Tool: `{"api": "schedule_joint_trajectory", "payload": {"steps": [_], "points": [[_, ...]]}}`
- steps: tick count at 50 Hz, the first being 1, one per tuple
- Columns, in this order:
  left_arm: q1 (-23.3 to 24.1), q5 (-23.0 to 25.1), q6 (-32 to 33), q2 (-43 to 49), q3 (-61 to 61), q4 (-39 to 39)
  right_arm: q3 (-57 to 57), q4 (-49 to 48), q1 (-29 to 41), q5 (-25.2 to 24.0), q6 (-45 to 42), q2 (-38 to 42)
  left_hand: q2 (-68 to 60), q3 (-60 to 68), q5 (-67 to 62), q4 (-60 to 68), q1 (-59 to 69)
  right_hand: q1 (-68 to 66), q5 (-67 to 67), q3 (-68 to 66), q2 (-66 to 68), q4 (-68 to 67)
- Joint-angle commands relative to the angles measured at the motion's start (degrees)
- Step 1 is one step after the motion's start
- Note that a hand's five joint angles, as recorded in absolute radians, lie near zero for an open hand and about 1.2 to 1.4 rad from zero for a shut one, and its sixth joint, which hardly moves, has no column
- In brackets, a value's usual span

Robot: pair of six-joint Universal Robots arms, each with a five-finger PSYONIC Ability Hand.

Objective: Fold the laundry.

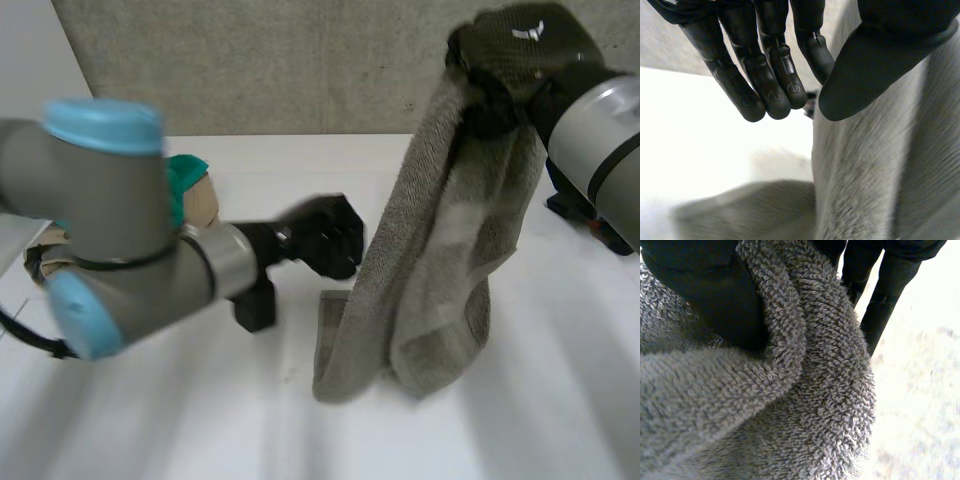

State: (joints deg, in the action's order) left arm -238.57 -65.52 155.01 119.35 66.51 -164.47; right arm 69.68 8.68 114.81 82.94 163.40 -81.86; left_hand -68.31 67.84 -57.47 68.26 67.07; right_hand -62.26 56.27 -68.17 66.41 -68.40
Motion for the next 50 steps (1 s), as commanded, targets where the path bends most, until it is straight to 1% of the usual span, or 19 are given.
{"api": "schedule_joint_trajectory", "payload": {"steps": [1,5,8,12,13,16,20,21,26,31,35,36,37,38,39,40,42,44,50], "points": [[-5.9,-2.3,6.6,-9.2,5.6,0.6,4.1,-2.3,-4.4,-3.3,-0.4,8.5,-11.7,12.2,-12.5,11.7,12.9,-17.7,13.7,-11.8,13.6,-11.6],[-5.8,-6.1,11.2,-6.7,6.7,-0.8,3.7,-3.6,-4.7,-4.1,-1.7,17.0,-11.7,12.2,-12.5,11.7,12.9,-17.7,13.7,-11.8,13.6,-11.6],[-5.2,-8.2,13.9,-3.7,6.7,-0.7,2.9,-3.4,-4.4,-4.7,-2.8,20.3,-11.7,12.2,-12.5,11.7,12.9,-17.7,13.7,-11.8,13.6,-11.6],[-4.2,-9.7,17.0,1.0,6.7,0.0,1.6,-1.7,-3.4,-3.7,-5.3,22.3,35.8,-35.3,34.9,-35.7,-34.5,-17.7,13.7,-11.8,13.6,-11.6],[-3.7,-10.0,17.3,2.2,6.7,0.2,1.6,-0.7,-2.5,-3.1,-5.5,21.4,51.2,-50.7,50.4,-51.2,-50.0,-17.7,13.7,-11.8,13.6,-11.6],[-2.9,-10.3,16.9,3.5,6.5,0.1,1.7,0.6,-0.8,-2.1,-5.1,18.6,58.3,-57.8,57.5,-58.3,-57.1,-17.7,13.7,-11.8,13.6,-11.6],[-2.2,-10.7,14.4,4.8,5.8,-0.8,1.7,2.2,2.0,-1.6,-4.7,10.2,58.3,-57.8,57.5,-58.3,-57.1,-17.7,13.7,-11.8,13.6,-11.6],[-1.8,-10.4,12.4,5.2,5.2,-1.4,1.7,2.5,2.9,-1.5,-4.6,6.6,58.3,-57.8,57.5,-58.3,-57.1,-17.7,13.7,-11.8,13.6,-11.6],[0.5,-7.9,6.0,6.8,2.8,-3.0,0.9,3.3,4.3,-1.6,-2.7,-2.4,58.3,-57.8,57.5,-58.3,-57.1,-17.7,13.7,-11.8,13.6,-11.6],[4.2,-6.5,2.1,9.1,0.0,-3.4,-0.1,4.3,4.8,-1.6,0.0,-4.4,58.3,-57.8,57.5,-58.3,-57.1,-17.7,13.7,-11.8,13.6,-11.6],[8.1,-7.7,0.6,11.0,-2.6,-3.2,-0.8,6.6,5.7,-1.4,0.7,-4.6,58.3,-57.8,57.5,-58.3,-57.1,-17.7,13.7,-11.8,13.6,-11.6],[8.5,-8.1,0.6,11.1,-2.9,-3.1,-0.6,6.9,5.6,-1.3,0.7,-4.6,53.1,-52.7,52.3,-53.1,-51.9,-17.7,13.7,-11.8,13.6,-11.6],[8.6,-9.3,0.6,11.0,-3.0,-2.8,-0.4,7.0,5.2,-1.1,0.7,-4.4,27.4,-26.9,26.6,-27.4,-26.2,-17.7,13.7,-11.8,13.6,-11.6],[8.5,-10.3,0.6,10.6,-2.9,-2.6,-0.3,7.0,4.8,-1.0,0.7,-4.4,10.8,-10.4,10.0,-10.8,-9.6,-17.7,13.7,-11.8,13.6,-11.6],[8.0,-11.5,0.6,10.0,-2.6,-2.4,-0.1,7.1,4.3,-1.0,0.5,-4.3,-5.3,5.8,-6.2,5.4,6.6,-17.7,13.7,-11.8,13.6,-11.6],[6.6,-14.1,0.7,7.9,-2.0,-2.1,0.4,7.1,2.9,-1.2,0.3,-3.8,-11.6,12.1,-12.5,11.7,12.9,-17.7,13.7,-11.8,13.6,-11.6],[4.1,-17.3,2.1,3.3,-0.4,-0.9,0.9,7.1,-0.2,-1.7,0.0,-2.3,-11.7,12.2,-12.5,11.7,12.9,-17.7,13.7,-11.8,13.6,-11.6],[2.6,-18.0,4.5,-0.5,0.9,0.1,0.8,7.4,-2.5,-2.5,-0.6,-0.7,-11.7,12.2,-12.5,11.7,12.9,-17.7,13.7,-11.8,13.6,-11.6],[-1.6,-13.1,15.5,-13.8,6.3,3.2,-1.5,8.6,-8.5,-7.3,-4.8,8.4,-11.7,12.2,-12.5,11.7,12.9,-17.7,13.7,-11.8,13.6,-11.6]]}}
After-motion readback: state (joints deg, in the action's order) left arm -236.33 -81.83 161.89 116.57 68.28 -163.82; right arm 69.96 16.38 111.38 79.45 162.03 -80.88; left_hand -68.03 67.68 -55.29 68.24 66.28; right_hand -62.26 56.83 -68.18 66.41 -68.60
